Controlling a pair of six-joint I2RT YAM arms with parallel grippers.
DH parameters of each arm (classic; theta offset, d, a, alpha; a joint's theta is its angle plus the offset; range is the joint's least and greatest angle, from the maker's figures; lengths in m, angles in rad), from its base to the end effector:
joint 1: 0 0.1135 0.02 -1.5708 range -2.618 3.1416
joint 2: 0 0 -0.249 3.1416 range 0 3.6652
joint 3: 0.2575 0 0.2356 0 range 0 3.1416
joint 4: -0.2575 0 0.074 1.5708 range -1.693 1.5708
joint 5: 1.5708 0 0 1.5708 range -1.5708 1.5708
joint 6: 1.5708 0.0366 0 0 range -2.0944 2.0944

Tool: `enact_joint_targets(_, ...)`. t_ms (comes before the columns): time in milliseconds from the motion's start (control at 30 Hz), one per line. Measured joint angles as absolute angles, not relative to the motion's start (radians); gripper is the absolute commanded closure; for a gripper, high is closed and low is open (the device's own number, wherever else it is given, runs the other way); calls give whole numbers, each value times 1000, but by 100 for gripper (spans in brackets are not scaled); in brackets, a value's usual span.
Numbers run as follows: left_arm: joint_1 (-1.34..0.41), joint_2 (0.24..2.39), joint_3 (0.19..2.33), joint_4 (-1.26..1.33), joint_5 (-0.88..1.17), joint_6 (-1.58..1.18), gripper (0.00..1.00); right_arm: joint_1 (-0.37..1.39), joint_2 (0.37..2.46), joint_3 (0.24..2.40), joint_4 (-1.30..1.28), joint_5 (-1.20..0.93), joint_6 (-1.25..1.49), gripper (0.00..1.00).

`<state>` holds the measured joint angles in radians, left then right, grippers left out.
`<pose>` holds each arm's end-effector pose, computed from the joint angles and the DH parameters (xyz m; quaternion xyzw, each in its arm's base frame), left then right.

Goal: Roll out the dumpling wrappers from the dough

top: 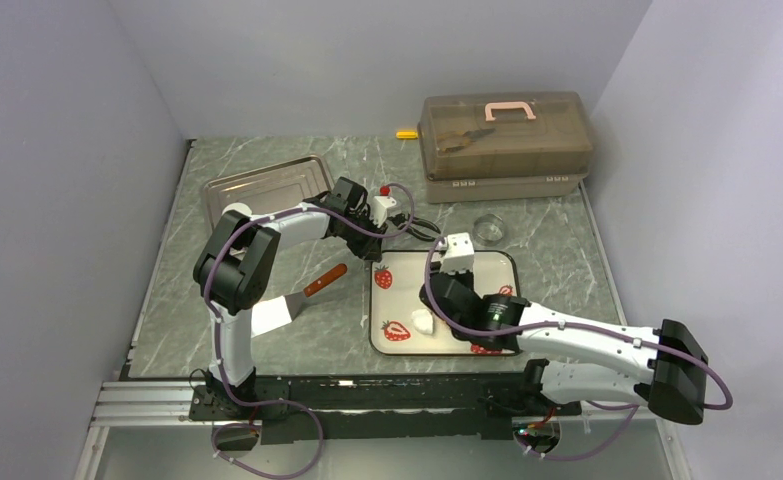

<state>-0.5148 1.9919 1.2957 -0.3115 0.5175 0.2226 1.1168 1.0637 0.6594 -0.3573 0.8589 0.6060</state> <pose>0.3319 -0.2085 0.1512 0.4010 0.8406 -0.2823 0.2299 0.1139 0.1703 0.2291 -0.0526 0.8501 0.0222 0.5235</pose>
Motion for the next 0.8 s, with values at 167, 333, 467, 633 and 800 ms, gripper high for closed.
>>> enact_joint_targets(167,-515,1992,1295,-311,517,223,100,1119,1059,738,-393,824,480,100)
enact_joint_targets(333,-515,1992,1295,-311,517,223,100,1121,1060,779,-287,710,374,100)
enact_joint_targets(467,-515,1992,1294,-308,518,223,100,1121,1071,770,-254,659,357,100)
enact_joint_targets(633,-515,1992,1293,-308,518,222,100,1122,1071,666,-195,661,358,100)
enact_joint_targets(800,-515,1992,1293,-306,518,223,100,1133,1071,607,-154,709,403,100)
